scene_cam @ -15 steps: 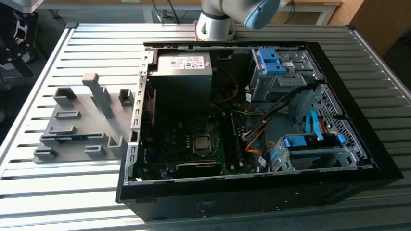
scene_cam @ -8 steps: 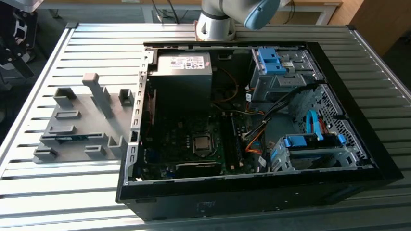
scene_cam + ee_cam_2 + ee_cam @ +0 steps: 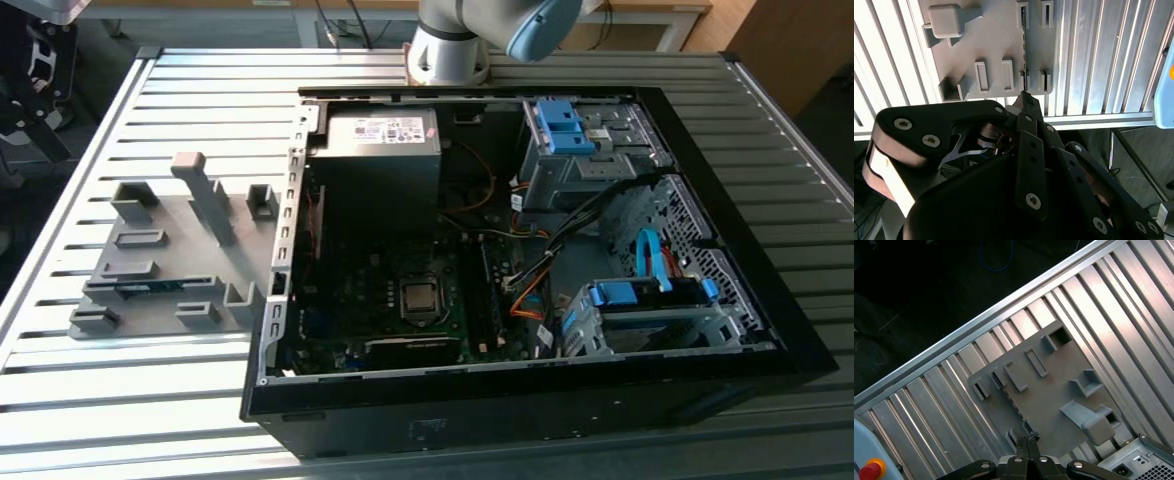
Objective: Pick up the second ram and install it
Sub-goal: 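Pick up the second ram and move it above second insertion slot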
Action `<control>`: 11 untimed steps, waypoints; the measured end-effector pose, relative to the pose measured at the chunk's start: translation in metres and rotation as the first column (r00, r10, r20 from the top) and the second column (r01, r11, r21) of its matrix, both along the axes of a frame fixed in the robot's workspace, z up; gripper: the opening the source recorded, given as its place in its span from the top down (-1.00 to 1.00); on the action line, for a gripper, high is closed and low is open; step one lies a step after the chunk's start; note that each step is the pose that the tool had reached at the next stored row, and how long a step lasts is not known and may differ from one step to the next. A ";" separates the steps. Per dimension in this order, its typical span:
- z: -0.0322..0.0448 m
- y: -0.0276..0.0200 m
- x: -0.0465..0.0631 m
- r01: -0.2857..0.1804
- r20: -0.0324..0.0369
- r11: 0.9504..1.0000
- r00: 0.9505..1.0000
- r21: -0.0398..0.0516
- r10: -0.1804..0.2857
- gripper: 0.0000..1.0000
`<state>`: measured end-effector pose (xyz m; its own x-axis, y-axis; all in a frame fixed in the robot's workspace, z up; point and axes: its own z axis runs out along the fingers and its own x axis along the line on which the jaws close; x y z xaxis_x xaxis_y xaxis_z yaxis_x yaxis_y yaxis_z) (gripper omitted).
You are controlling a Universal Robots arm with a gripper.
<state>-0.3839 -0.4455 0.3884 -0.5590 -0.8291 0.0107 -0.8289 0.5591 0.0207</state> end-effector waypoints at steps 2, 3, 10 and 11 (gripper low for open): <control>0.0000 0.0000 0.000 0.000 0.000 1.000 1.000 0.000 0.000 0.79; 0.0000 0.0000 0.000 0.000 0.000 1.000 1.000 0.000 0.000 0.79; 0.0000 0.0000 0.000 -0.011 0.000 1.000 1.000 0.000 0.011 0.79; 0.0000 -0.0001 0.000 -0.013 0.000 1.000 1.000 0.000 0.013 0.79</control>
